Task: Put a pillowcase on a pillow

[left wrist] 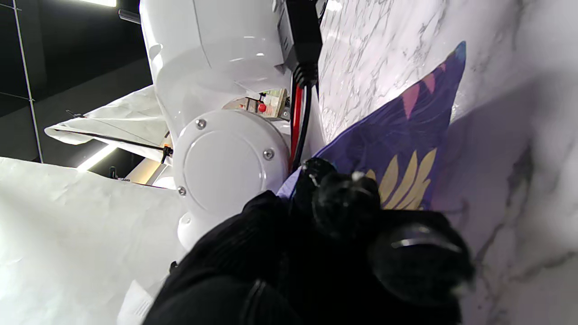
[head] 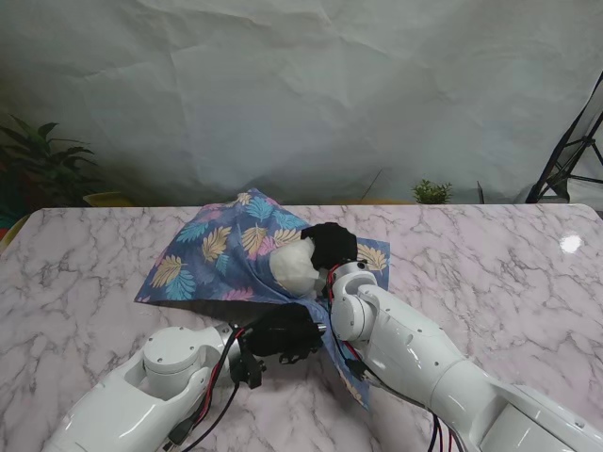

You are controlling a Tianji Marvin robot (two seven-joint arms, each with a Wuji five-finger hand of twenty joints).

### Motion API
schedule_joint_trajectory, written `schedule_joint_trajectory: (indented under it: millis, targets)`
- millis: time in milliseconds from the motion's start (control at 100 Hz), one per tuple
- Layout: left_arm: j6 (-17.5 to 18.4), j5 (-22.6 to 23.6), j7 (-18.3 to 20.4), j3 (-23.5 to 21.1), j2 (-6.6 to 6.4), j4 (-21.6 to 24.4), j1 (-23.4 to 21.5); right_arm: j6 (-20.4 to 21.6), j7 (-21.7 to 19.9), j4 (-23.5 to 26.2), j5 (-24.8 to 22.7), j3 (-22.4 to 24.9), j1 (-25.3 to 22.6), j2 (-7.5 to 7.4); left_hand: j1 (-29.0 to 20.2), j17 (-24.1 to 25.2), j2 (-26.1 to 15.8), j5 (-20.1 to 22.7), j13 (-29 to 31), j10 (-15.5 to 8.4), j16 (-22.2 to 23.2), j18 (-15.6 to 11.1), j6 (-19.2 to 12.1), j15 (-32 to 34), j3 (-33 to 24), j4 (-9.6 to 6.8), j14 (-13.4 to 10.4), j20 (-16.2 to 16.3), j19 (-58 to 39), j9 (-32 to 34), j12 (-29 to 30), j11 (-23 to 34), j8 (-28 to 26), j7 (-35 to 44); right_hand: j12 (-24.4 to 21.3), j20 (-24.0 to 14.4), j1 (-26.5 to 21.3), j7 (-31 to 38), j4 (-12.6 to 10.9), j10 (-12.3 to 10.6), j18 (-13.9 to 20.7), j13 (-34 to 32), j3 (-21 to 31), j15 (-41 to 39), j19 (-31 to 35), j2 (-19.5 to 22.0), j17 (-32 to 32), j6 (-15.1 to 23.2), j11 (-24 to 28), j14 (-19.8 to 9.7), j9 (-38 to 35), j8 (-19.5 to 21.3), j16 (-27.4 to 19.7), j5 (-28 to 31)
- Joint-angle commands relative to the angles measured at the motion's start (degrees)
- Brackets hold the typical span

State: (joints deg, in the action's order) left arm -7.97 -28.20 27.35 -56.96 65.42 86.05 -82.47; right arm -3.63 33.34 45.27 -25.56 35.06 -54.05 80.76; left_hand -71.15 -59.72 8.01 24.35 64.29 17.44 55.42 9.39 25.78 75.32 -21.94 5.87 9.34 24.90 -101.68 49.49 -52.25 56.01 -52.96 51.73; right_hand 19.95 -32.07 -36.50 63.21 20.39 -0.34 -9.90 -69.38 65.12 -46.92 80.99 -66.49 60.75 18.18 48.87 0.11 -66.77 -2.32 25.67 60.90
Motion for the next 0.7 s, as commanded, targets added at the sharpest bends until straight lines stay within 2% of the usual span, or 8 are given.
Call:
schedule_joint_trajectory:
  millis: [0,110,300,350,410,450,580,690]
  targets:
    - [-0.5,-0.6,1.4,0.7,0.46,0.3,0.1,0.3,0.4,1.1,-0.1,-0.1,-0.5,0.43,-2.8,-0.8,-0.8,1.2,-0.5,4.9,-0.4,-7.6,-5.9,4.7,-1.1,-0.60,0.9,-1.4,-6.5,0.2,-0.3,2.7,-1.1,3.1,0.1,-4.3,-4.6,3.2,-1.3,2.8,22.4,-6.2,5.5,-15.7,9.9,3.9,4.2,-4.1,4.9,-4.5,-1.3,-0.4,2.7,3.2]
    - [-1.1,-0.6,0.7,0.4,0.64,0.5,0.2,2.1,0.2,1.8,-1.3,-0.6,-1.1,-0.22,-2.8,1.2,-1.3,0.7,-2.2,5.1,-0.5,-6.1,-6.0,3.7,-0.5,-0.64,2.6,-1.5,-6.1,-0.7,0.0,1.8,-0.5,2.2,0.3,-4.2,-4.3,3.2,-1.3,2.5,22.7,-6.3,5.4,-15.6,9.5,4.3,4.2,-3.5,5.2,-4.9,-0.9,-0.2,2.5,2.9]
    - [-3.8,-3.3,-1.2,-2.0,1.21,2.3,-1.3,5.0,-0.4,0.7,-4.0,-2.3,-1.3,-1.44,-2.8,13.2,-2.8,1.4,-11.5,7.4,-1.5,4.6,-5.2,-5.2,4.3,-1.55,13.4,2.0,0.6,-4.7,3.1,-4.6,7.2,-6.6,0.5,-4.4,-4.2,3.3,-1.4,2.4,22.9,-6.3,5.6,-15.8,9.5,4.5,4.2,-3.3,5.8,-5.0,-0.5,0.0,2.6,2.8]
    - [-4.2,-3.2,0.0,-2.6,0.86,2.4,-1.2,5.9,-0.8,0.5,-5.2,-2.6,-1.3,-2.16,-2.8,18.7,-3.8,0.7,-16.3,7.4,-1.3,6.6,-5.3,-8.1,11.0,-2.73,16.4,4.8,3.3,-7.7,4.5,-7.9,9.9,-10.1,0.6,-4.4,-4.1,3.2,-1.4,2.2,23.0,-6.3,5.6,-15.9,9.5,4.6,4.2,-3.3,5.9,-5.0,-0.3,0.0,2.7,2.8]
    - [-4.2,-3.0,3.5,-3.3,0.14,2.2,-0.7,6.8,-0.9,0.7,-7.0,-2.7,-1.5,-3.26,-2.7,26.6,-6.8,0.5,-23.1,7.1,-1.2,8.5,-5.6,-13.5,21.7,-4.69,19.3,11.8,9.5,-12.1,8.1,-14.3,13.0,-17.2,0.6,-4.4,-4.1,3.3,-1.4,2.0,22.9,-6.2,5.7,-15.8,9.4,4.7,4.1,-3.2,6.1,-5.0,-0.1,0.1,2.7,2.7]
    - [-4.0,-2.9,7.0,-3.7,-0.52,1.7,0.0,7.1,-1.1,1.2,-8.1,-2.5,-1.8,-4.07,2.8,32.9,-8.2,0.6,-29.3,6.4,-2.9,9.1,-5.9,-19.0,23.4,-4.54,19.5,15.3,16.3,-16.3,12.4,-20.8,15.2,-24.6,0.6,-4.4,-4.1,3.3,-1.4,2.0,22.9,-6.2,5.7,-15.8,9.1,4.7,4.0,-2.9,6.3,-5.0,0.1,0.2,2.7,2.6]
    - [-6.7,-3.5,27.2,-4.8,-4.27,-1.6,5.5,7.6,-1.8,3.9,-10.9,-0.8,-3.2,-6.47,14.4,57.4,-9.4,-7.5,-52.8,3.5,-20.7,4.8,-6.7,-48.6,24.2,-4.22,16.2,10.1,38.1,-36.4,26.9,-42.6,26.5,-42.9,0.6,-4.3,-4.1,3.3,-1.4,1.9,22.9,-6.2,5.8,-15.7,8.7,4.7,4.0,-2.9,6.4,-5.0,0.2,0.3,2.6,2.5]
    - [-6.7,-1.7,34.5,-6.2,-6.48,-1.3,7.1,7.4,-2.8,5.7,-12.5,0.8,-4.4,-7.88,17.3,63.9,-7.8,-9.2,-59.4,0.8,-26.8,2.6,-7.6,-60.2,24.2,-4.21,13.4,10.0,53.8,-41.8,31.8,-52.5,27.6,-48.2,0.6,-4.4,-4.1,3.3,-1.4,1.9,22.8,-6.2,5.8,-15.7,8.7,4.8,4.0,-2.9,6.5,-5.0,0.3,0.3,2.6,2.5]
